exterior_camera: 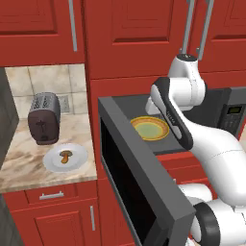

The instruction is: Pick the mushroom from the counter and place it in the microwave.

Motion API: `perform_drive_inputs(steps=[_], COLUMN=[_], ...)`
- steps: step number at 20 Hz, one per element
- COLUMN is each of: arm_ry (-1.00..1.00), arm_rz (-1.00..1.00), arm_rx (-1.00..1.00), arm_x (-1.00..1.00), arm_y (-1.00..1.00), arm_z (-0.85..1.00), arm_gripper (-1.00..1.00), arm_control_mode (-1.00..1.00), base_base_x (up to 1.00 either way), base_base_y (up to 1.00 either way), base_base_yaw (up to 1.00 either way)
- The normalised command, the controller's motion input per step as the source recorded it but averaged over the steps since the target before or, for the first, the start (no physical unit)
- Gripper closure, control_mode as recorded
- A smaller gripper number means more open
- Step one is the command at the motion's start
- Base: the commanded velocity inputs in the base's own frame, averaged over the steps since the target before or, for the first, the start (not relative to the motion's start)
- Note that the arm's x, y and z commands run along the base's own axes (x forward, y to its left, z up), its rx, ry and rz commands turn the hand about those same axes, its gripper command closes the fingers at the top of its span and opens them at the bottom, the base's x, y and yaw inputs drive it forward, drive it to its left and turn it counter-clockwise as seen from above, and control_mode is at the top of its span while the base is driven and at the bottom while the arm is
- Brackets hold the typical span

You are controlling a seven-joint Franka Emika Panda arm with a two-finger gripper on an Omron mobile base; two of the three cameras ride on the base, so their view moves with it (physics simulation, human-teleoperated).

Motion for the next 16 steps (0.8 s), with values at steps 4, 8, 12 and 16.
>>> perform_drive_inputs(steps=[4, 8, 12, 16], arm_ry=[0.00, 0.00, 0.00, 0.00], arm_rz=[0.00, 0.00, 0.00, 0.00], arm_rx=[0.00, 0.00, 0.00, 0.00], arm_x=[0.00, 0.00, 0.00, 0.00], arm_y=[0.00, 0.00, 0.00, 0.00], arm_z=[0.00, 0.00, 0.00, 0.00], arm_gripper=[-1.00, -1.00, -1.00, -1.00], arm_control_mode=[1.00, 1.00, 1.00, 1.00], base_base_x=[-0.14, -0.70, -0.87, -0.67], base_base_y=[0.00, -0.04, -0.11, -0.09], base_base_yaw=[0.00, 0.00, 0.00, 0.00])
